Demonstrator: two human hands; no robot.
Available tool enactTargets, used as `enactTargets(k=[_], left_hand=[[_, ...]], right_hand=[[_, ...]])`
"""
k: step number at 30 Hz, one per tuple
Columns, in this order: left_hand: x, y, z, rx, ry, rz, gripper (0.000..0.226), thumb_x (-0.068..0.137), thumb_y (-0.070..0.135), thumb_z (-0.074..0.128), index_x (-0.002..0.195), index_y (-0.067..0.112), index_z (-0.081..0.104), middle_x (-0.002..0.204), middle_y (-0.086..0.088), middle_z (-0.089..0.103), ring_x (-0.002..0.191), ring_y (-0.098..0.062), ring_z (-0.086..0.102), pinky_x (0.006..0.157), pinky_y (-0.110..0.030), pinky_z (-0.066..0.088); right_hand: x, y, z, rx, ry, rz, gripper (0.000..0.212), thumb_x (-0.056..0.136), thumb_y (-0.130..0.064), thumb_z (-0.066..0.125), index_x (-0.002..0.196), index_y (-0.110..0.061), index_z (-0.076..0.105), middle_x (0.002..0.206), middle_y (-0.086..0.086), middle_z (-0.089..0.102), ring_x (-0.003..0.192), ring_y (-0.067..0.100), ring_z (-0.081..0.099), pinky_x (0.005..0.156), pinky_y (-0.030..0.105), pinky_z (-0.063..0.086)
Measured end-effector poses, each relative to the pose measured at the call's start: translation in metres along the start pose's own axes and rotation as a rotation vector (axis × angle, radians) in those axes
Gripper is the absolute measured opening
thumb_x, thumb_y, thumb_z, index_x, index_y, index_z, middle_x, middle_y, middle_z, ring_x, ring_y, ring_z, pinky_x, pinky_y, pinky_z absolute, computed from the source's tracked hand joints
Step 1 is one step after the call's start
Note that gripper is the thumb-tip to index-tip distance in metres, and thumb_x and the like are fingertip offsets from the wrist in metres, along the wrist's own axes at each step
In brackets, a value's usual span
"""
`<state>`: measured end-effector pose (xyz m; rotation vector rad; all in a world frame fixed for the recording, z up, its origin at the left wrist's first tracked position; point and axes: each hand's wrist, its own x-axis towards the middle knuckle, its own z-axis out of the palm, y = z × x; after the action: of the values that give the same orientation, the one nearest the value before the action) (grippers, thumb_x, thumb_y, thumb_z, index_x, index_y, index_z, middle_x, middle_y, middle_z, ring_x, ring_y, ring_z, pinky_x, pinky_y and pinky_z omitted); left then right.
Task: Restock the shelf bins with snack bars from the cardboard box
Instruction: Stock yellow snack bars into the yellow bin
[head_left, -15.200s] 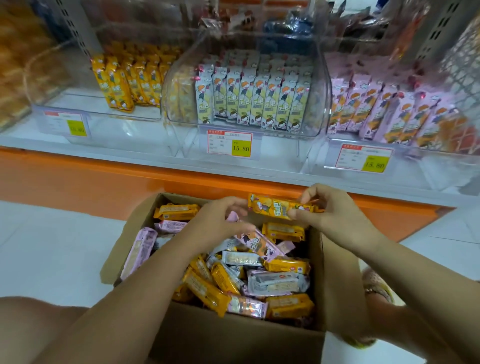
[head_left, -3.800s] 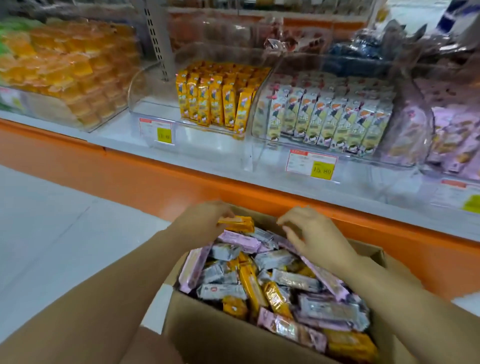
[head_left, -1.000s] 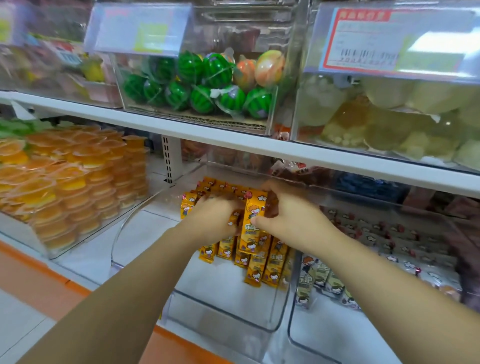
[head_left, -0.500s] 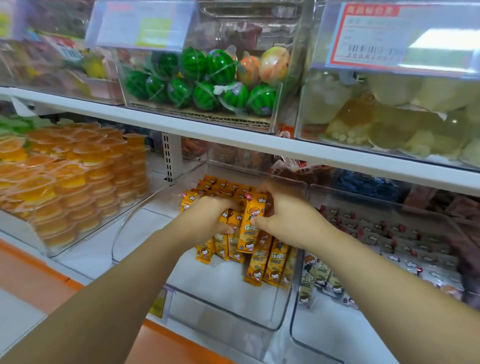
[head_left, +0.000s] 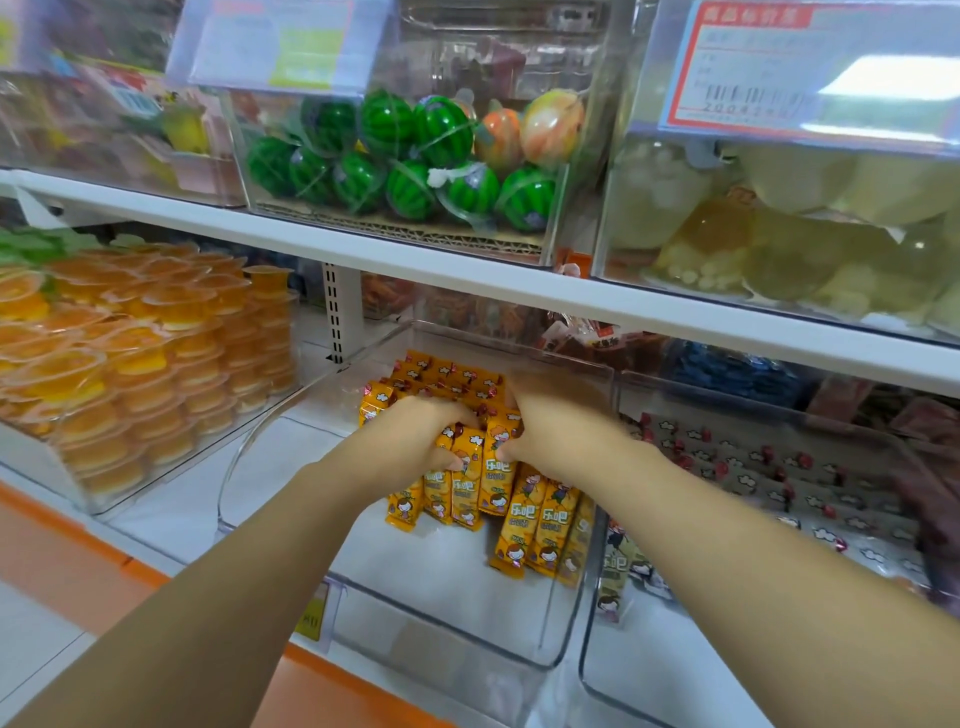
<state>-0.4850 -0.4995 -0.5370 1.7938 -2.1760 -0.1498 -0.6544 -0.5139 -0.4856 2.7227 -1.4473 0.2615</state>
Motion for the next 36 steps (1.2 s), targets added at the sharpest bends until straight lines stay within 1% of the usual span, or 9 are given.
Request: enactTargets(k=[6, 10, 13, 18, 22, 26, 31, 34, 36], left_hand=[[-0.002, 0.001, 0.003, 0.087, 0.028, -0.011, 0.050, 0.085, 0.033, 0.068, 0.132, 0.031, 0.051, 0.136, 0.004, 0.051, 0.129, -0.019, 0.035, 0.106, -0.033, 0.032], [-0.005, 0.005, 0.002, 0.192, 0.093, -0.017, 0.055, 0.086, 0.041, 0.064, 0.137, 0.033, 0.044, 0.143, 0.002, 0.041, 0.132, -0.021, 0.031, 0.106, -0.031, 0.026], [-0.009, 0.007, 0.001, 0.231, 0.117, -0.045, 0.062, 0.085, 0.045, 0.063, 0.141, 0.034, 0.038, 0.146, 0.001, 0.036, 0.135, -0.022, 0.029, 0.109, -0.036, 0.026], [-0.025, 0.022, -0.010, 0.095, 0.194, -0.072, 0.059, 0.085, 0.039, 0.066, 0.138, 0.032, 0.042, 0.140, 0.002, 0.041, 0.131, -0.022, 0.035, 0.107, -0.037, 0.030], [-0.060, 0.046, -0.010, -0.155, 0.373, 0.013, 0.036, 0.086, 0.028, 0.068, 0.121, 0.024, 0.062, 0.122, 0.002, 0.057, 0.113, -0.019, 0.053, 0.097, -0.039, 0.042], [-0.112, 0.089, 0.001, -0.249, 0.516, 0.063, 0.018, 0.090, 0.020, 0.063, 0.106, 0.017, 0.068, 0.103, 0.005, 0.062, 0.094, -0.007, 0.055, 0.083, -0.021, 0.042], [-0.167, 0.131, 0.022, -0.262, 0.407, 0.126, 0.022, 0.088, 0.025, 0.052, 0.099, 0.017, 0.068, 0.095, 0.005, 0.065, 0.089, -0.005, 0.054, 0.076, -0.017, 0.039], [-0.196, 0.153, 0.048, -0.425, 0.420, 0.004, 0.016, 0.087, 0.013, 0.058, 0.097, 0.017, 0.069, 0.089, 0.012, 0.062, 0.083, 0.002, 0.057, 0.075, -0.007, 0.041], [-0.215, 0.167, 0.071, -0.525, 0.365, -0.135, 0.017, 0.089, 0.007, 0.061, 0.099, 0.017, 0.068, 0.091, 0.011, 0.063, 0.084, -0.003, 0.059, 0.076, -0.008, 0.043]], right_hand=[[0.005, 0.006, 0.008, -0.197, -0.104, -0.028, 0.034, 0.079, -0.049, 0.069, 0.098, -0.021, 0.066, 0.095, 0.000, 0.063, 0.092, 0.021, 0.057, 0.083, 0.036, 0.045], [0.010, 0.012, 0.016, -0.255, -0.216, -0.070, 0.027, 0.088, -0.041, 0.061, 0.107, -0.022, 0.066, 0.103, 0.001, 0.059, 0.102, 0.024, 0.053, 0.093, 0.041, 0.042], [0.011, 0.015, 0.015, -0.202, -0.255, -0.068, 0.034, 0.090, -0.039, 0.058, 0.121, -0.024, 0.060, 0.117, 0.003, 0.057, 0.111, 0.026, 0.051, 0.099, 0.044, 0.040], [-0.022, 0.019, -0.001, 0.104, -0.118, -0.032, 0.050, 0.089, -0.042, 0.058, 0.137, -0.032, 0.047, 0.137, -0.002, 0.050, 0.121, 0.020, 0.050, 0.101, 0.040, 0.042], [-0.078, 0.015, -0.008, 0.297, 0.170, -0.069, 0.035, 0.088, -0.038, 0.060, 0.122, -0.030, 0.061, 0.121, -0.006, 0.059, 0.115, 0.018, 0.051, 0.097, 0.039, 0.042], [-0.141, 0.014, 0.003, 0.475, 0.395, -0.160, 0.023, 0.085, -0.030, 0.058, 0.101, -0.020, 0.070, 0.099, -0.004, 0.062, 0.099, 0.016, 0.052, 0.087, 0.029, 0.040], [-0.221, 0.010, 0.020, 0.603, 0.517, -0.158, 0.013, 0.086, -0.021, 0.057, 0.089, -0.015, 0.068, 0.090, -0.005, 0.064, 0.088, 0.008, 0.055, 0.081, 0.014, 0.038], [-0.264, 0.015, 0.036, 0.641, 0.496, -0.130, 0.010, 0.084, -0.016, 0.060, 0.090, -0.016, 0.068, 0.088, -0.009, 0.060, 0.084, 0.004, 0.053, 0.076, 0.013, 0.039], [-0.291, 0.020, 0.048, 0.628, 0.460, -0.121, 0.011, 0.083, -0.013, 0.062, 0.091, -0.016, 0.068, 0.087, -0.011, 0.058, 0.083, 0.002, 0.051, 0.075, 0.015, 0.040]])
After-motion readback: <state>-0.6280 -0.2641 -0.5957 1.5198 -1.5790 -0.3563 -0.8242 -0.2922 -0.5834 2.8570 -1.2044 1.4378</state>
